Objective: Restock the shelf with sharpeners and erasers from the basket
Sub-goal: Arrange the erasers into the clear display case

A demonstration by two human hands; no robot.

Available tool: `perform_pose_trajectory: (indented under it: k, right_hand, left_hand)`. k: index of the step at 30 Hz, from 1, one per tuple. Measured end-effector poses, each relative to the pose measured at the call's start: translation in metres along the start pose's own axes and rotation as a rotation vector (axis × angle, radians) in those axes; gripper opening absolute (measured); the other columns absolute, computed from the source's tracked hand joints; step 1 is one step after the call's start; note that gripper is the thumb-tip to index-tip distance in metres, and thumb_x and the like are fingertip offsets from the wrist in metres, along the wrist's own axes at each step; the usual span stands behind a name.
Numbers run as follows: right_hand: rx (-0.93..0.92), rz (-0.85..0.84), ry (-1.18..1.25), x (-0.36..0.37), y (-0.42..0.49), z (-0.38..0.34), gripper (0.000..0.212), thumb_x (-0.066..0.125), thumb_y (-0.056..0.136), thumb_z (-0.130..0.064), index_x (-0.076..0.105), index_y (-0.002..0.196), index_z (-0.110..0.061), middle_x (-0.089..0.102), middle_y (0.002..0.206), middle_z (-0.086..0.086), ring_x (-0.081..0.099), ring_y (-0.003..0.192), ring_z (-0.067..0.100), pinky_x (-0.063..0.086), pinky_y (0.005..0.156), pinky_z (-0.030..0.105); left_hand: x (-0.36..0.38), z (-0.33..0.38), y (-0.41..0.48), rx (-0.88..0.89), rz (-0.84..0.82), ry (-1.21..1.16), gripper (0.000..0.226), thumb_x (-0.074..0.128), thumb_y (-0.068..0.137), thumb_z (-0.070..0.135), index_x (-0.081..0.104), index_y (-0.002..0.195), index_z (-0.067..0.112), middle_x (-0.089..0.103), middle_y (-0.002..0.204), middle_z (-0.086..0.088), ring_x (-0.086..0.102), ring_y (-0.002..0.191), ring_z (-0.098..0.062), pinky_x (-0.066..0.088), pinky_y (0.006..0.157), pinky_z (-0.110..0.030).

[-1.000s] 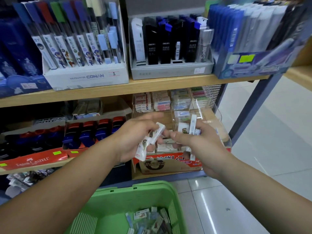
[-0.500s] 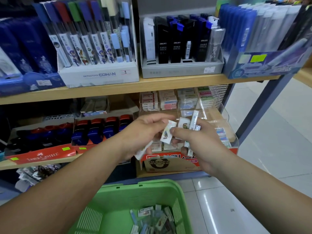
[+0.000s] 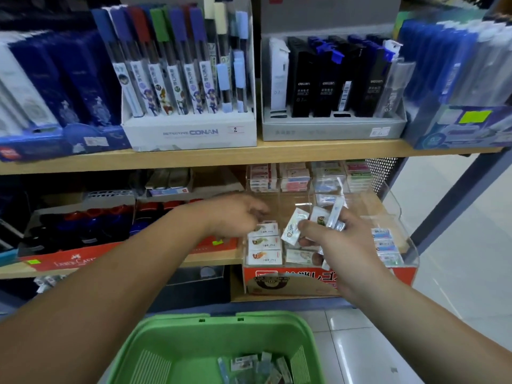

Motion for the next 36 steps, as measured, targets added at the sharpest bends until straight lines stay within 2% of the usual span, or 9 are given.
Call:
perform_pose_trajectory:
  k: [4,6,10,13,16,21,27,31,36]
  right_hand:
    - [0.006,0.011,0.0,0.002,0.002,0.002,0.018,0.079,0.087,-0.005,0.071,0.102,-0.012,0.079,0.087,0.012,0.073,0.072,0.022,0.044,0.049,0.031]
    - [0.005,0.008,0.008,0.003,0.002,0.001,0.018,0.079,0.088,-0.005,0.071,0.102,-0.012,0.079,0.086,0.012,0.073,0.071,0.023,0.044,0.049,0.031]
    - [0.004,-0.03,0.041,0.009,-0.002,-0.001,0.019,0.079,0.088,-0.004,0.071,0.103,-0.013,0.08,0.089,0.01,0.073,0.074,0.024,0.046,0.054,0.033]
    - [0.024,-0.041,0.061,0.013,-0.001,0.0,0.023,0.08,0.087,-0.006,0.071,0.106,-0.013,0.081,0.092,0.01,0.074,0.077,0.025,0.047,0.056,0.033]
    - [0.04,-0.06,0.079,0.017,0.001,0.001,0.025,0.081,0.086,-0.007,0.071,0.109,-0.011,0.08,0.095,0.012,0.073,0.077,0.025,0.046,0.055,0.033]
    - [0.025,-0.011,0.105,0.011,0.003,0.0,0.021,0.082,0.087,-0.01,0.069,0.103,-0.016,0.081,0.091,0.004,0.076,0.078,0.026,0.046,0.058,0.037]
    - [0.017,-0.028,0.063,0.01,0.002,0.002,0.02,0.083,0.085,-0.01,0.071,0.101,-0.014,0.081,0.091,0.005,0.076,0.078,0.025,0.048,0.056,0.035]
    - [0.012,-0.042,0.071,0.008,0.003,0.002,0.018,0.083,0.085,-0.01,0.073,0.099,-0.016,0.08,0.089,0.005,0.076,0.076,0.024,0.05,0.05,0.03]
    - [0.019,-0.034,0.059,0.005,0.005,0.006,0.018,0.082,0.086,-0.012,0.071,0.101,-0.015,0.08,0.09,0.007,0.076,0.079,0.025,0.049,0.06,0.038]
  left_hand:
    - [-0.003,0.005,0.005,0.022,-0.048,0.092,0.05,0.054,0.1,0.031,0.048,0.148,0.044,0.055,0.145,0.007,0.064,0.115,-0.017,0.057,0.095,-0.042]
    - [-0.008,0.003,0.002,0.052,0.041,-0.1,0.046,0.057,0.101,0.03,0.051,0.146,0.04,0.059,0.14,0.008,0.067,0.111,-0.017,0.06,0.093,-0.042]
    - [-0.012,-0.006,-0.021,0.15,0.297,-0.343,0.023,0.07,0.097,0.031,0.071,0.12,0.033,0.068,0.115,0.014,0.065,0.102,0.001,0.056,0.086,-0.025]
    - [0.001,-0.002,-0.038,0.154,0.205,-0.577,0.016,0.075,0.093,0.031,0.074,0.109,0.026,0.075,0.101,0.006,0.067,0.064,-0.001,0.048,0.05,-0.021]
    - [0.01,0.007,-0.042,0.143,0.142,-0.668,0.015,0.078,0.092,0.023,0.073,0.106,0.021,0.077,0.097,0.001,0.064,0.054,-0.012,0.037,0.037,-0.021]
    - [-0.019,-0.007,-0.029,0.068,0.34,-0.538,0.017,0.07,0.097,0.017,0.072,0.113,0.024,0.069,0.099,0.004,0.058,0.045,0.003,0.041,0.04,-0.012]
    - [-0.036,-0.013,0.011,-0.054,0.268,-0.169,0.006,0.074,0.093,0.036,0.069,0.096,0.036,0.069,0.102,0.016,0.067,0.068,-0.001,0.05,0.056,-0.016]
    - [-0.027,-0.01,0.034,-0.033,0.182,-0.056,0.006,0.075,0.092,0.035,0.069,0.09,0.036,0.067,0.1,0.016,0.069,0.081,-0.008,0.056,0.067,-0.024]
    - [-0.024,-0.008,0.047,-0.006,0.202,0.172,0.011,0.066,0.097,0.035,0.07,0.107,0.035,0.064,0.118,0.015,0.059,0.107,-0.011,0.054,0.092,-0.034]
Point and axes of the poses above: each hand's wrist, its own y-axis towards the middle knuckle, its own x-axis out of the palm, z = x × y, the point moved 5 cm from there along y, towards the middle knuckle
